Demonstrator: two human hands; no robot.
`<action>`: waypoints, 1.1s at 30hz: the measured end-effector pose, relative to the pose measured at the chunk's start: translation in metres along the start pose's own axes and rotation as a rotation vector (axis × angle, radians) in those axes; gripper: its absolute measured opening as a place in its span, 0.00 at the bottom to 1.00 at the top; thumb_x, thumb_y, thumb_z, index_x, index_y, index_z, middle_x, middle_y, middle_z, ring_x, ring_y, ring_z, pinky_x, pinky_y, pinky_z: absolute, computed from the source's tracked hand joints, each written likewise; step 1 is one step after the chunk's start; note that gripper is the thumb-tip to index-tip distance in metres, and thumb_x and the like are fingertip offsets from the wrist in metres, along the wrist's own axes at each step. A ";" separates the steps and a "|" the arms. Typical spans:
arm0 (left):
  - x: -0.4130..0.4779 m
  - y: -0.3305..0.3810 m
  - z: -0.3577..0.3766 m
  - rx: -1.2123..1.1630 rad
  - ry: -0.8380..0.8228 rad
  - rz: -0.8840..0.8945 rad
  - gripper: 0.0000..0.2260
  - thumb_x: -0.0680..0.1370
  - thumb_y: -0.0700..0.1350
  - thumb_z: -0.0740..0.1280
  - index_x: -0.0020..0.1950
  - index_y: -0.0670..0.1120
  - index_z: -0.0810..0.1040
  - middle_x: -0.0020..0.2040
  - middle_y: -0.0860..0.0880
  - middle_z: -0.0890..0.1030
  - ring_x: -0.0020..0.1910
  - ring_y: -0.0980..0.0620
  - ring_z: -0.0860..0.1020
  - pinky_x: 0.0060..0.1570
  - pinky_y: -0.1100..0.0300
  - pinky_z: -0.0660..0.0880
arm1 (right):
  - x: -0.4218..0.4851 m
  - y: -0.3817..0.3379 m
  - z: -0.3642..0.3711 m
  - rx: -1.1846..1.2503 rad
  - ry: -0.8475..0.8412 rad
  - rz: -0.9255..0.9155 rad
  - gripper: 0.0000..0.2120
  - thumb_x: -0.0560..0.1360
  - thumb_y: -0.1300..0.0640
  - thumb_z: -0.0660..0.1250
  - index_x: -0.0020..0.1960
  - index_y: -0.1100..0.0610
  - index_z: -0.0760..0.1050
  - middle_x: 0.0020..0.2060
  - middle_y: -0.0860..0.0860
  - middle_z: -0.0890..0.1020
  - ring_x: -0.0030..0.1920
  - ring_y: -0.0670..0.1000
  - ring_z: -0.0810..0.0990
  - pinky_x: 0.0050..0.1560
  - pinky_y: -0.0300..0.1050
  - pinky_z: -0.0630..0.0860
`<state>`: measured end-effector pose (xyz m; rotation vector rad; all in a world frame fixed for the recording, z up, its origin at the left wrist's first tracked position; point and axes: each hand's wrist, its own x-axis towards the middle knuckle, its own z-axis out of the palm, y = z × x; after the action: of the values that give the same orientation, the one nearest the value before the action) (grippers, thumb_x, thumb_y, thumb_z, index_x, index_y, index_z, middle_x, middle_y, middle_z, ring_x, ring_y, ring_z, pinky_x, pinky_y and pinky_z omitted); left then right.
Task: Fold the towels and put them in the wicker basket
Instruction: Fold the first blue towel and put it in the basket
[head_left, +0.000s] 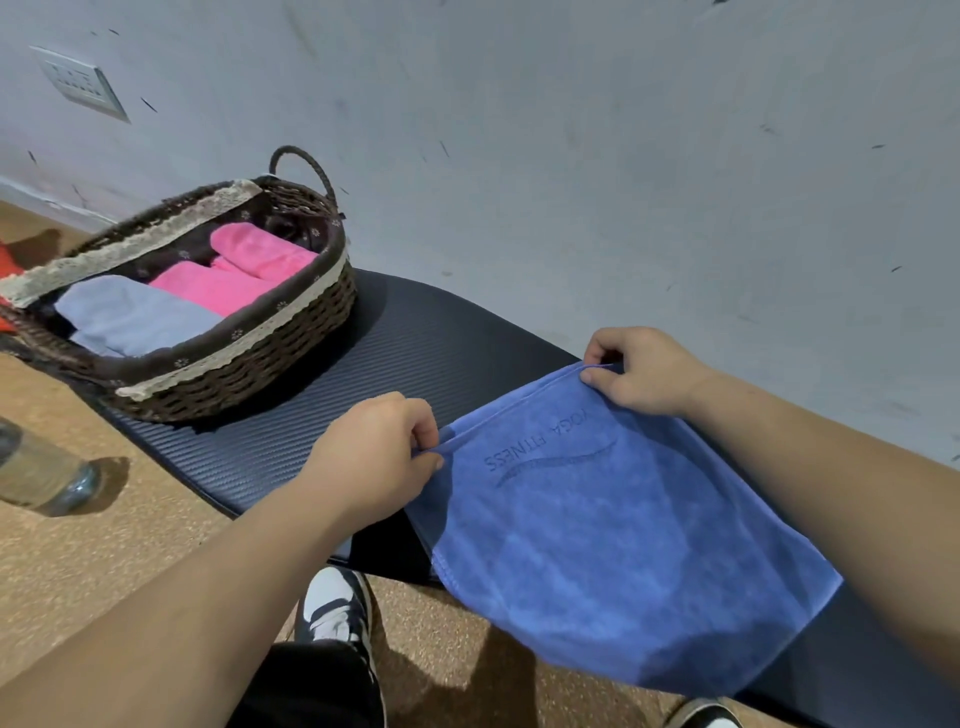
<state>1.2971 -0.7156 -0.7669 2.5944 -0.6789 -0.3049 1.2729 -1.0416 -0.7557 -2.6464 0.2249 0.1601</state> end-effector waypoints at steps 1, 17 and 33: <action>0.000 -0.001 -0.001 -0.016 -0.007 -0.023 0.08 0.74 0.50 0.75 0.40 0.54 0.76 0.39 0.58 0.78 0.42 0.54 0.78 0.45 0.53 0.78 | 0.002 0.001 0.001 0.005 -0.002 0.012 0.04 0.77 0.55 0.72 0.44 0.50 0.78 0.42 0.44 0.83 0.47 0.51 0.82 0.51 0.47 0.78; 0.003 -0.008 -0.002 0.028 0.006 -0.179 0.10 0.76 0.55 0.71 0.47 0.53 0.73 0.47 0.52 0.75 0.48 0.48 0.77 0.50 0.49 0.77 | 0.023 0.008 0.006 0.233 -0.079 0.253 0.17 0.77 0.48 0.73 0.65 0.49 0.78 0.59 0.46 0.80 0.60 0.50 0.79 0.66 0.46 0.73; 0.010 0.015 -0.007 -0.164 0.066 -0.208 0.06 0.79 0.49 0.69 0.44 0.51 0.75 0.40 0.53 0.80 0.44 0.48 0.79 0.42 0.55 0.73 | -0.022 0.010 -0.027 0.619 0.093 0.256 0.12 0.75 0.54 0.78 0.48 0.61 0.78 0.41 0.52 0.82 0.40 0.50 0.80 0.43 0.45 0.76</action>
<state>1.3015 -0.7296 -0.7544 2.5073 -0.3454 -0.3235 1.2514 -1.0600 -0.7326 -2.0042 0.5480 0.0384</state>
